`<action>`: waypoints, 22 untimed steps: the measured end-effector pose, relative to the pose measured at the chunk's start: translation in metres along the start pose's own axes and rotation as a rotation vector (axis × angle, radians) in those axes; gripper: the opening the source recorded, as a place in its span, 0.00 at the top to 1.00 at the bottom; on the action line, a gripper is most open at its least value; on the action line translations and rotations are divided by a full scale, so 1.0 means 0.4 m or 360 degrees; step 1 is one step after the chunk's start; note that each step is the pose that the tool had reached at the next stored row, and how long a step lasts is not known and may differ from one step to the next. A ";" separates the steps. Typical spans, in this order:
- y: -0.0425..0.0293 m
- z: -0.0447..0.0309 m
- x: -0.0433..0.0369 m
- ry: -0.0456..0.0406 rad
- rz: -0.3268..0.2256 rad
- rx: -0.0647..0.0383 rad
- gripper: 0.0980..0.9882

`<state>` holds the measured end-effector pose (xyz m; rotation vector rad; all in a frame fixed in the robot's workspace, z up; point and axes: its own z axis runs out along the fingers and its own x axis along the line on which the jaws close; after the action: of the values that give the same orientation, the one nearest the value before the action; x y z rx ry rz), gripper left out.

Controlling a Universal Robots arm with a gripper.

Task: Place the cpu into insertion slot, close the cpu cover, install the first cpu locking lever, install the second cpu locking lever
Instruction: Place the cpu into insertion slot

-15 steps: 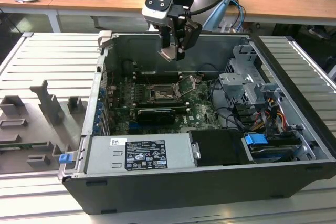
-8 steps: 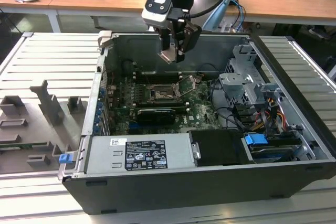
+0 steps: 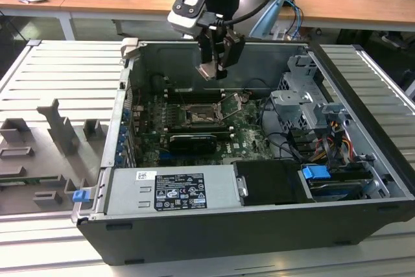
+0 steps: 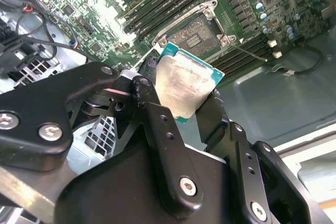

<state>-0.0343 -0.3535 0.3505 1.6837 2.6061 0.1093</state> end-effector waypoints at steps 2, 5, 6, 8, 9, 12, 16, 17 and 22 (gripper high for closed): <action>0.000 0.004 0.000 0.0000 0.0000 0.0000 0.50; -0.001 0.008 0.000 0.0000 0.0000 0.0000 0.50; -0.001 0.010 0.000 0.0000 0.0000 0.0000 0.50; -0.001 0.012 0.000 0.0000 0.0000 0.0000 0.50; -0.001 0.013 0.000 0.0000 0.0000 0.0000 0.50; -0.001 0.017 0.000 0.0000 0.0000 0.0000 0.50; -0.002 0.022 0.000 -0.0001 0.0010 0.0000 0.50; -0.002 0.025 0.000 -0.0005 0.0069 -0.0001 0.50; -0.004 0.047 0.000 -0.0019 0.0238 -0.0002 0.50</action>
<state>-0.0344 -0.3535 0.3316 1.8712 2.4685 0.1046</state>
